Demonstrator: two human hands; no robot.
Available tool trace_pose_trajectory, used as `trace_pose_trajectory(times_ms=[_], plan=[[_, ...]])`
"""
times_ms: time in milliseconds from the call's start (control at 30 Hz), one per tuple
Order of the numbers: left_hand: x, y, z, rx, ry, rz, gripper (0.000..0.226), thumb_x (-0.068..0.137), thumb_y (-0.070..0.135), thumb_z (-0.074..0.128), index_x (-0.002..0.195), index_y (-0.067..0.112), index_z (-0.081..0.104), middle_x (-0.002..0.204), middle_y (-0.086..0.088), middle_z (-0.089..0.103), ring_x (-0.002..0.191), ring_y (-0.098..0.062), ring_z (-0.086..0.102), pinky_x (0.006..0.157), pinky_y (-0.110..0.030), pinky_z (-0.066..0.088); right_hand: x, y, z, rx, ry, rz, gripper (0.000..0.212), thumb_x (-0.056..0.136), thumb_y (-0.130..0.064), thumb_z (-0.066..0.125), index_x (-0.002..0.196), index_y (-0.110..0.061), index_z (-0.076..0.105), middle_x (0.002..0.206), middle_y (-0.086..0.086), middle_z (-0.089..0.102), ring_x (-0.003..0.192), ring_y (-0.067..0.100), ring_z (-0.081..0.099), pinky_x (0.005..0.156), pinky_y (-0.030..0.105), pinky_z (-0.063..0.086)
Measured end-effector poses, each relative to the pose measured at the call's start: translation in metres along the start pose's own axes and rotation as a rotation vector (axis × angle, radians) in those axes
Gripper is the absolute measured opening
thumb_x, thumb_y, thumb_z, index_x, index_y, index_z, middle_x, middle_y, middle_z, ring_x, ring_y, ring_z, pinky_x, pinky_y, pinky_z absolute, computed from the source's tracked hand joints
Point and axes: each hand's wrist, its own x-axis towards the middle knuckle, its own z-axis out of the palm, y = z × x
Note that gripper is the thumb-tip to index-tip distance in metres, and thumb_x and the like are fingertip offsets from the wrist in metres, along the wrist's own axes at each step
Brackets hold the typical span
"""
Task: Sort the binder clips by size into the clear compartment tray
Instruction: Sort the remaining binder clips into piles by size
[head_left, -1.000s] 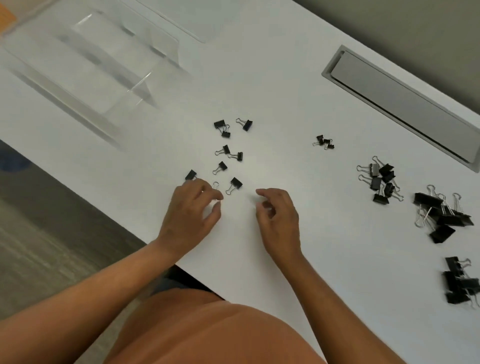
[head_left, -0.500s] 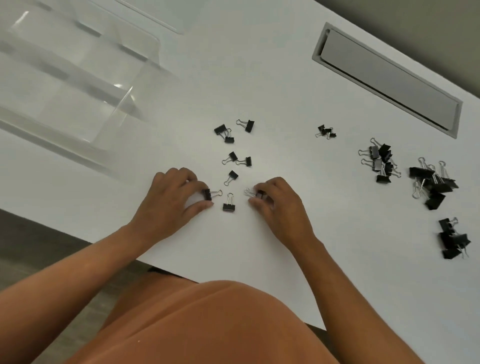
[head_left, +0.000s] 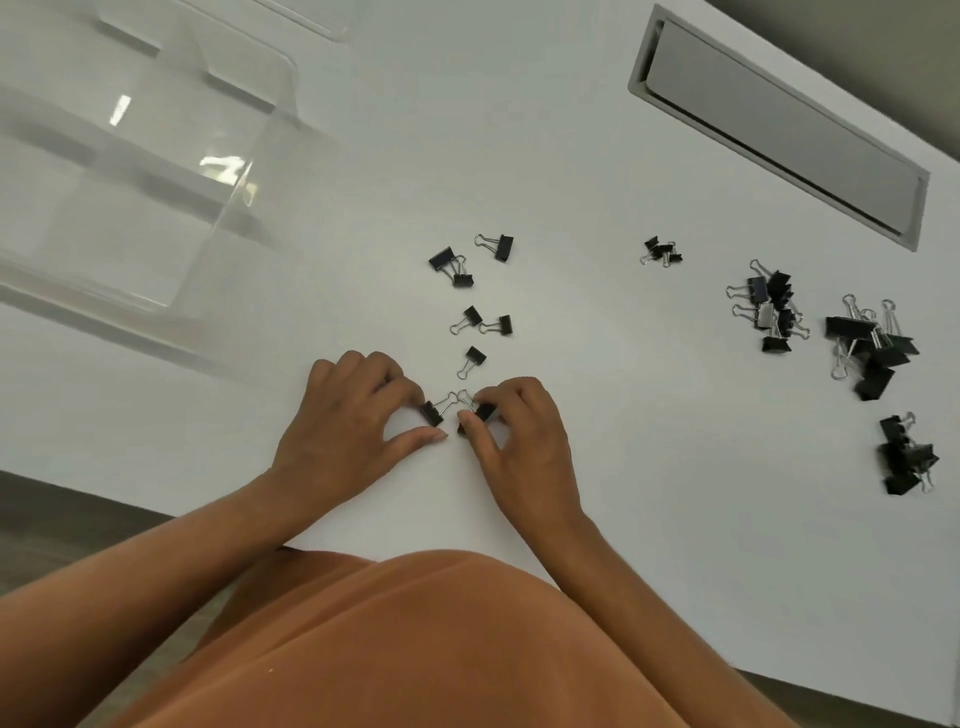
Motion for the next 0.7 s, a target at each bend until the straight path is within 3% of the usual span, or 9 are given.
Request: trace_pose_trajectory(times_ms=[133,300,433,567,700], plan=[[-0.002,-0.002,0.001,-0.014,0.006,0.005,0.044,0.089,0.065,0.069,0.100,0.022,0.072,0.099,0.002,0.059,0.086,-0.022,0.053,0.080,-0.037,0.035,-0.006,-0.004,0.002,-0.051,-0.045,-0.032,0.035,0.097,-0.038,0.072,0.127,-0.019,0.067,0.122,-0.003,0.056,0.114,0.014,0.052,0.096,0.017,0.042],[-0.002,-0.004,0.002,-0.026,0.007,0.014,0.044,0.088,0.066,0.068,0.100,0.024,0.072,0.099,0.003,0.059,0.085,-0.021,0.052,0.078,-0.037,0.034,-0.008,0.005,0.004,-0.081,0.000,-0.083,0.015,0.098,-0.015,0.071,0.113,-0.014,0.074,0.119,0.001,0.060,0.111,0.021,0.058,0.092,0.027,0.051],[-0.003,0.000,0.005,0.004,0.020,0.025,0.043,0.090,0.064,0.064,0.101,0.024,0.074,0.097,0.004,0.062,0.084,-0.022,0.054,0.077,-0.038,0.033,-0.006,0.021,-0.008,-0.076,0.075,-0.038,0.013,0.096,-0.010,0.073,0.109,-0.011,0.076,0.116,0.001,0.063,0.111,0.019,0.060,0.096,0.025,0.049],[0.001,0.020,0.009,-0.018,-0.023,-0.050,0.044,0.090,0.068,0.056,0.103,0.030,0.074,0.091,0.011,0.061,0.086,-0.019,0.054,0.080,-0.040,0.033,-0.010,0.022,-0.015,0.015,0.071,0.018,0.019,0.100,-0.018,0.071,0.118,-0.013,0.073,0.125,0.000,0.061,0.118,0.014,0.059,0.098,0.034,0.053],[0.005,0.032,0.015,-0.062,-0.075,-0.041,0.052,0.088,0.074,0.052,0.111,0.033,0.074,0.092,0.014,0.060,0.089,-0.017,0.054,0.082,-0.039,0.029,-0.016,0.014,-0.013,-0.094,0.065,-0.100,0.033,0.101,-0.031,0.069,0.132,-0.021,0.069,0.142,0.000,0.056,0.135,0.020,0.048,0.112,0.033,0.041]])
